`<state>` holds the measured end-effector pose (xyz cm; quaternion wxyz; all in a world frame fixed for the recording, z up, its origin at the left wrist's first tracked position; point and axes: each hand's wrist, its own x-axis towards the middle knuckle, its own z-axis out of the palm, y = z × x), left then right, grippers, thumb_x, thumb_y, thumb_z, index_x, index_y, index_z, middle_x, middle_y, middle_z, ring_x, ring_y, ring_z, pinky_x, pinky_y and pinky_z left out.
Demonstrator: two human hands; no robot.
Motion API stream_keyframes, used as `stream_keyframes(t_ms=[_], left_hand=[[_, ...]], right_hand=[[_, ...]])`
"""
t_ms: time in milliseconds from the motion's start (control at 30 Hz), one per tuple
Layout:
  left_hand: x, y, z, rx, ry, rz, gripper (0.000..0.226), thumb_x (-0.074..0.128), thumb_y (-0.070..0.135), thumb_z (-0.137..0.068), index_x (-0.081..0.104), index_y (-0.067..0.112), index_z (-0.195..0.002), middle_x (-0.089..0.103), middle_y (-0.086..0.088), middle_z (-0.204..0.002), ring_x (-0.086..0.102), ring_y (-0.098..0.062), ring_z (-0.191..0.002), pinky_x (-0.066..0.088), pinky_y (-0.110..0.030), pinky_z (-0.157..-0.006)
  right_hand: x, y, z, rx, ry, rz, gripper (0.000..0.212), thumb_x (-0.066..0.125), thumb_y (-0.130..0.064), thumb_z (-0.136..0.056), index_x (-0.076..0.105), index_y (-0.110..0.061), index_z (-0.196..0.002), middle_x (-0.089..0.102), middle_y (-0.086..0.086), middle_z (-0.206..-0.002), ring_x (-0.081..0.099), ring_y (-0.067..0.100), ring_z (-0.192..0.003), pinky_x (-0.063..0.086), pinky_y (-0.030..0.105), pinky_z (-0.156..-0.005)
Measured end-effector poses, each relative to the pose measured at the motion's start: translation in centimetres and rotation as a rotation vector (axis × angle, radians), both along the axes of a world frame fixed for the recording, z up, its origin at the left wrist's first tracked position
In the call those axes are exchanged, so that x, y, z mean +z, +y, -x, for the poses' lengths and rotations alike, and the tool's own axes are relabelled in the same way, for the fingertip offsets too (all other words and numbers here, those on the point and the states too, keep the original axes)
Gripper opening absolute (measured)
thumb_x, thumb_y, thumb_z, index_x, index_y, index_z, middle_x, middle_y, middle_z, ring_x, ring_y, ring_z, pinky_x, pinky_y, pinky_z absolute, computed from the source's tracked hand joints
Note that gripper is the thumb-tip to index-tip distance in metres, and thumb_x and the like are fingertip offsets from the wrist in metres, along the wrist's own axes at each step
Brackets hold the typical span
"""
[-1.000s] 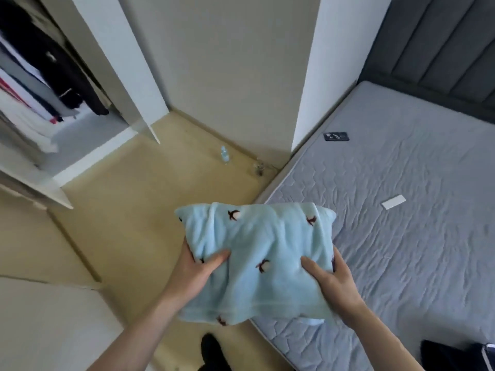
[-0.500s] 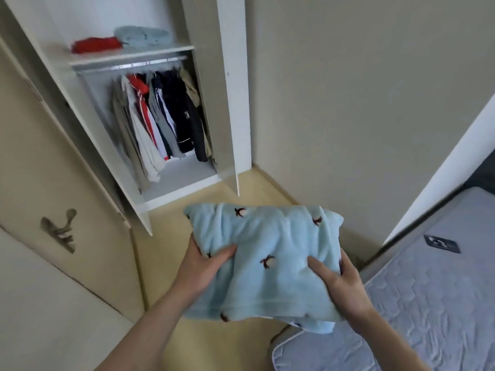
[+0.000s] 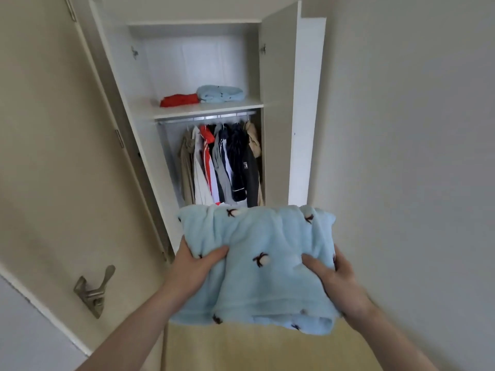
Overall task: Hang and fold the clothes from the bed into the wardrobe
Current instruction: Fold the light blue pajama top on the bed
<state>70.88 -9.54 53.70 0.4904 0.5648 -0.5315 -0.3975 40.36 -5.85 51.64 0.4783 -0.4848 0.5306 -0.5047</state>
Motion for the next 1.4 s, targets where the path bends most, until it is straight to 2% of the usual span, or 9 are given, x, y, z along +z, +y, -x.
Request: stream_keyframes(t_ms=[67,167,467,600,767,1000,1100,1233,1400], left_hand=[[1.4,-2.9,-0.8,0.018,-0.014,0.034,0.086,0.088,0.067,-0.060,0.051,0.045,-0.135,0.066,0.021,-0.125,0.064,-0.007,-0.115,0.051,-0.044,-0.104],[3.5,-7.2,-2.1,0.048,-0.027,0.094,0.070,0.087,0.067,-0.063,0.054,0.055,-0.124,0.067,0.026,-0.119,0.066,0.002,-0.106,0.054,-0.036,-0.096],[6.8,-22.6,-6.7,0.117,-0.012,0.158,0.088,0.087,0.067,-0.057,0.054,0.039,-0.134,0.068,0.019,-0.121,0.066,-0.004,-0.108,0.053,-0.034,-0.095],[7.8,-30.3,-9.1,0.120,0.008,0.176,0.088,0.089,0.058,-0.064,0.049,0.035,-0.139,0.064,0.016,-0.126,0.063,-0.006,-0.111,0.052,-0.037,-0.100],[9.9,-39.9,-12.0,0.061,0.016,0.243,0.081,0.089,0.049,-0.069,0.050,0.035,-0.139,0.066,0.017,-0.125,0.065,-0.001,-0.108,0.054,-0.034,-0.098],[11.5,-50.7,-13.8,0.023,0.030,0.247,0.084,0.091,0.046,-0.068,0.051,0.028,-0.141,0.065,0.008,-0.131,0.064,-0.015,-0.119,0.050,-0.047,-0.106],[12.3,-54.9,-13.9,0.028,0.039,0.280,0.073,0.090,0.037,-0.075,0.055,0.029,-0.138,0.067,0.011,-0.129,0.064,-0.010,-0.118,0.050,-0.044,-0.106],[12.9,-61.3,-13.9,0.033,0.059,0.285,0.067,0.089,0.034,-0.076,0.057,0.030,-0.136,0.069,0.013,-0.125,0.065,-0.009,-0.115,0.052,-0.042,-0.104],[14.0,-71.4,-13.0,0.077,0.044,0.309,0.061,0.090,0.034,-0.074,0.057,0.042,-0.124,0.068,0.023,-0.117,0.065,0.006,-0.104,0.051,-0.023,-0.090]], right_hand=[[1.5,-4.2,-0.7,0.038,0.017,0.031,0.039,0.081,-0.058,-0.077,0.066,-0.048,-0.112,0.077,-0.013,-0.109,0.075,0.010,-0.098,0.059,0.040,-0.086],[3.6,-10.2,-1.9,0.065,0.032,0.076,0.041,0.082,-0.060,-0.073,0.066,-0.050,-0.110,0.077,-0.015,-0.107,0.075,0.008,-0.094,0.059,0.038,-0.083],[7.0,-27.0,-6.9,0.103,0.017,0.122,0.039,0.083,-0.053,-0.078,0.066,-0.047,-0.112,0.077,-0.014,-0.106,0.075,0.008,-0.092,0.060,0.029,-0.075],[8.1,-34.5,-9.7,0.097,0.018,0.129,0.032,0.082,-0.054,-0.077,0.068,-0.049,-0.105,0.078,-0.012,-0.106,0.076,0.011,-0.093,0.059,0.034,-0.080],[9.4,-43.2,-12.7,0.054,0.029,0.147,0.058,0.083,-0.061,-0.068,0.069,-0.032,-0.116,0.078,-0.007,-0.105,0.077,0.015,-0.094,0.061,0.039,-0.082],[11.3,-53.3,-14.3,-0.007,0.027,0.155,0.056,0.084,-0.055,-0.071,0.067,-0.032,-0.119,0.078,-0.008,-0.105,0.076,0.016,-0.094,0.061,0.043,-0.087],[12.3,-58.1,-14.6,-0.008,0.028,0.179,0.041,0.082,-0.044,-0.082,0.067,-0.033,-0.118,0.078,-0.009,-0.105,0.076,0.015,-0.095,0.060,0.041,-0.086],[13.3,-65.1,-14.9,0.010,0.036,0.190,0.035,0.081,-0.042,-0.083,0.068,-0.033,-0.115,0.078,-0.009,-0.103,0.076,0.012,-0.091,0.059,0.036,-0.079],[14.2,-75.6,-14.1,0.027,0.027,0.192,0.040,0.082,-0.043,-0.081,0.068,-0.032,-0.117,0.078,-0.008,-0.104,0.077,0.014,-0.092,0.061,0.039,-0.083]])
